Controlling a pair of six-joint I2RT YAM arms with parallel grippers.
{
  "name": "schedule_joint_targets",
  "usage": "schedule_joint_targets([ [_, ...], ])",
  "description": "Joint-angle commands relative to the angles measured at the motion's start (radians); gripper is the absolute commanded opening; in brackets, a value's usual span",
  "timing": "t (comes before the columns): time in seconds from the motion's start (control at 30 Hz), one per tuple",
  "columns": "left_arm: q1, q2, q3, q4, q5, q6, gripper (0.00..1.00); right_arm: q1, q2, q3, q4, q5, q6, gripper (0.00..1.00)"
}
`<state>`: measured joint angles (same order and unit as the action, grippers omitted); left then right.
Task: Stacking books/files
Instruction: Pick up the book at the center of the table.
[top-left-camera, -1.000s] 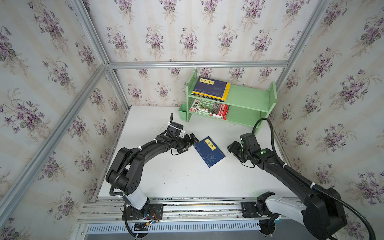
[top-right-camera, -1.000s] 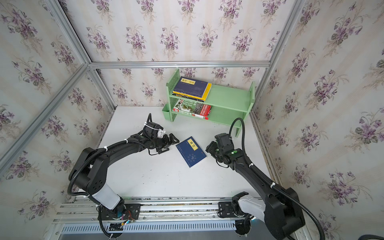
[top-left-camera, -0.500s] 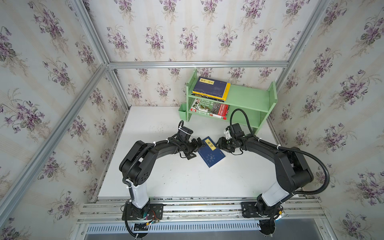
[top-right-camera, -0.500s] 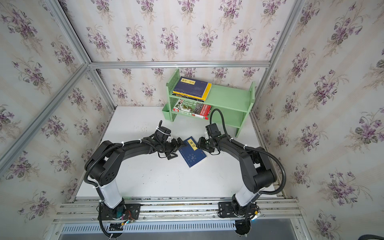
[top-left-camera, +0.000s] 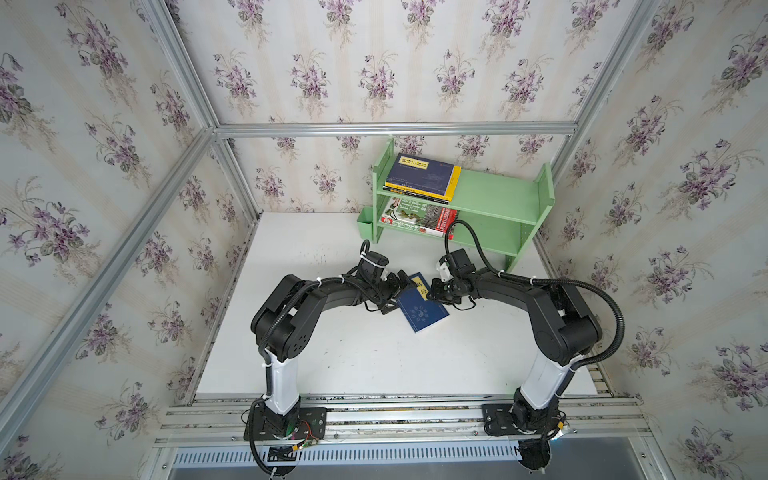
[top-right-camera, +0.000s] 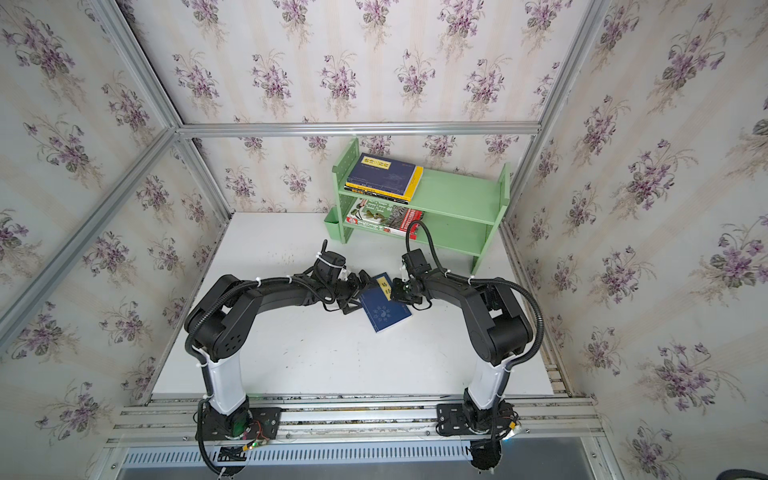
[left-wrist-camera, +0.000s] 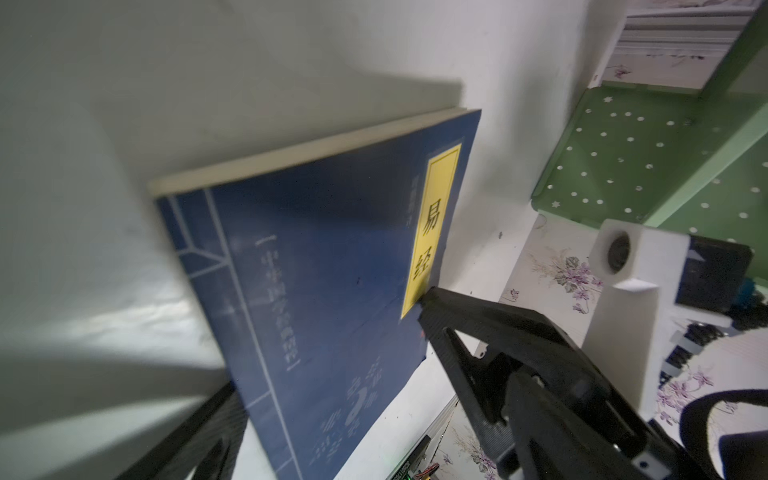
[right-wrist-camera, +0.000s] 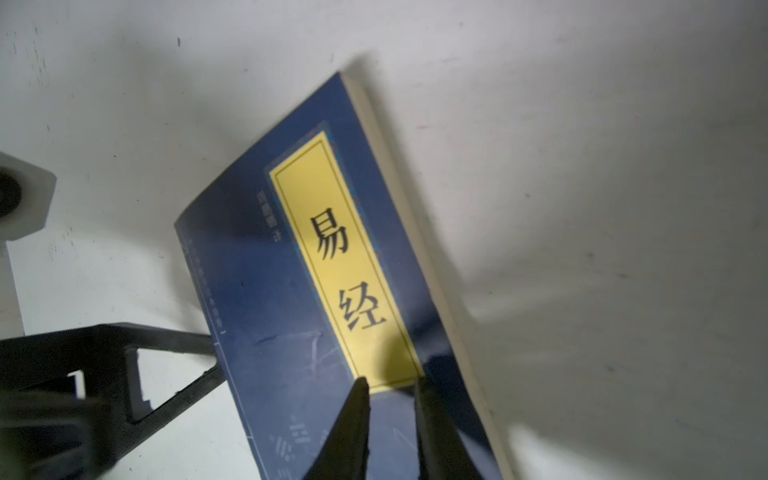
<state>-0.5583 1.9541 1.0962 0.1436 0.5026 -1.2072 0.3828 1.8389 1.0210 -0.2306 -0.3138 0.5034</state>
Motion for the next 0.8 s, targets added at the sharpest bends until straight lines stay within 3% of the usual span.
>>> schedule_joint_targets([
  [0.0, -0.002, 0.003, -0.011, 0.164, 0.014, -0.046, 0.99, 0.011, 0.079, -0.016, -0.111, -0.006, -0.014, 0.23],
  [0.23, 0.0, -0.043, -0.084, 0.47, 0.019, -0.079, 0.98, 0.011, 0.133, -0.004, -0.094, -0.06, 0.001, 0.22],
  [0.33, 0.0, -0.045, -0.101, 0.551, 0.016, -0.104, 0.92, 0.011, 0.143, -0.002, -0.086, -0.077, 0.013, 0.21],
  [0.6, 0.0, -0.047, -0.08, 0.314, -0.033, -0.071, 0.59, 0.01, 0.11, -0.01, -0.089, -0.079, 0.034, 0.21],
  [0.77, 0.0, -0.068, -0.054, 0.216, -0.056, -0.013, 0.46, 0.011, 0.079, -0.005, -0.093, -0.082, 0.043, 0.22],
])
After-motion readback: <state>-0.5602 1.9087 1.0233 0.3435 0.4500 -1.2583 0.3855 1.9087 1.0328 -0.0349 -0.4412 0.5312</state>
